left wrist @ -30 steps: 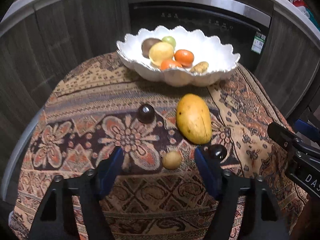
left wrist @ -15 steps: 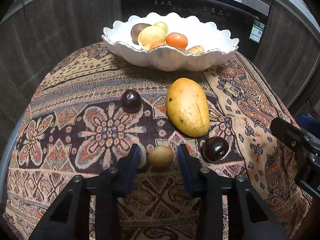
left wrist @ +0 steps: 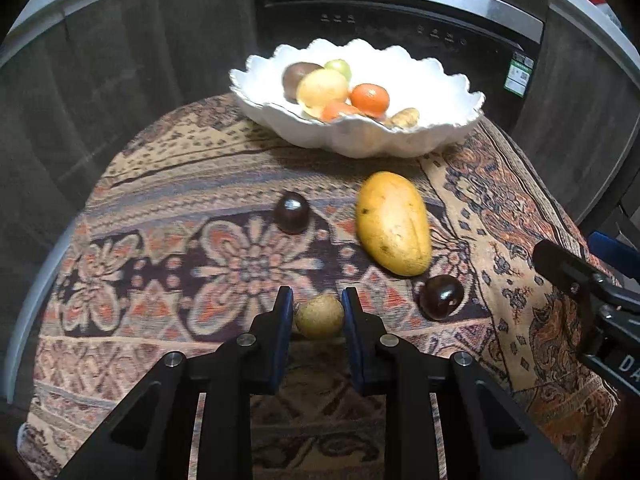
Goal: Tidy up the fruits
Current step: 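Grasp the small brown round fruit with the left gripper, then grasp a dark plum with the right gripper while the left gripper holds the small fruit, then carry the small fruit and dark plum in both grippers over the bowl, then open both grippers to drop the small fruit and plum into the bowl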
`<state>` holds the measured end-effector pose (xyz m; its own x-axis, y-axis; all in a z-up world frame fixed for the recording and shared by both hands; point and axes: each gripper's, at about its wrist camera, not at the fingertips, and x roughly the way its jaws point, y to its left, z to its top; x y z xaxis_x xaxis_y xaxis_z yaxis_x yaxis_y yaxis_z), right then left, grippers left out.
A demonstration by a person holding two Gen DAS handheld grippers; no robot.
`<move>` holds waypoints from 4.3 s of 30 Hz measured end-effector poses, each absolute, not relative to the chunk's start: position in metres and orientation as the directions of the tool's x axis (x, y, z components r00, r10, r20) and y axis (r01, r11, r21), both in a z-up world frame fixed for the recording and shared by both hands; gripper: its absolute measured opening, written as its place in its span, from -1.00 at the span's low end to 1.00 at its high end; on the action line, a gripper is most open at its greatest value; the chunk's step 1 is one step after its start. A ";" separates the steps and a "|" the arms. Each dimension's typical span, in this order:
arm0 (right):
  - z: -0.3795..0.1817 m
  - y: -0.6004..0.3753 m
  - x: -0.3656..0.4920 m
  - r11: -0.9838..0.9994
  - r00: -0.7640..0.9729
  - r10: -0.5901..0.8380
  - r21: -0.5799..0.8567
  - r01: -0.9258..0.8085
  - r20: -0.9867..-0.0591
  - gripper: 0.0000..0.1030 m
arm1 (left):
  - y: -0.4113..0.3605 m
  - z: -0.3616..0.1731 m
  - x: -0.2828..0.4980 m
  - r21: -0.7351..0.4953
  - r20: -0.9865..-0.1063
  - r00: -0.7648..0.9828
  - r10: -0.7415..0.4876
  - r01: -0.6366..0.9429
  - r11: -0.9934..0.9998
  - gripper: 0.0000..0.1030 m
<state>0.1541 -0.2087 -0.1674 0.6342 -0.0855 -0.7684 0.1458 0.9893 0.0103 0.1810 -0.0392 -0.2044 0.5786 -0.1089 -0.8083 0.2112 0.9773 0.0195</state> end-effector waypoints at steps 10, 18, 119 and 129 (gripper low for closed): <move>-0.174 -0.170 0.164 0.999 0.636 -0.024 0.002 0.041 -0.771 0.56 | 0.005 -0.192 0.167 0.045 -0.799 0.600 -0.036 0.120 0.992 -0.51; -0.184 -0.145 0.164 0.999 0.613 -0.017 -0.035 -0.017 -0.790 0.55 | 0.028 -0.198 0.160 0.033 -0.818 0.576 -0.007 0.059 0.998 -0.51; -0.121 -0.222 0.345 0.998 0.580 -0.033 0.009 0.070 -0.814 -0.44 | -0.060 -0.142 0.370 -0.018 -0.855 0.504 -0.124 0.210 0.978 -0.50; -0.123 -0.226 0.350 0.996 0.578 -0.062 -0.013 0.089 -0.814 -0.12 | -0.062 -0.147 0.373 0.003 -0.864 0.492 -0.107 0.217 0.976 -0.08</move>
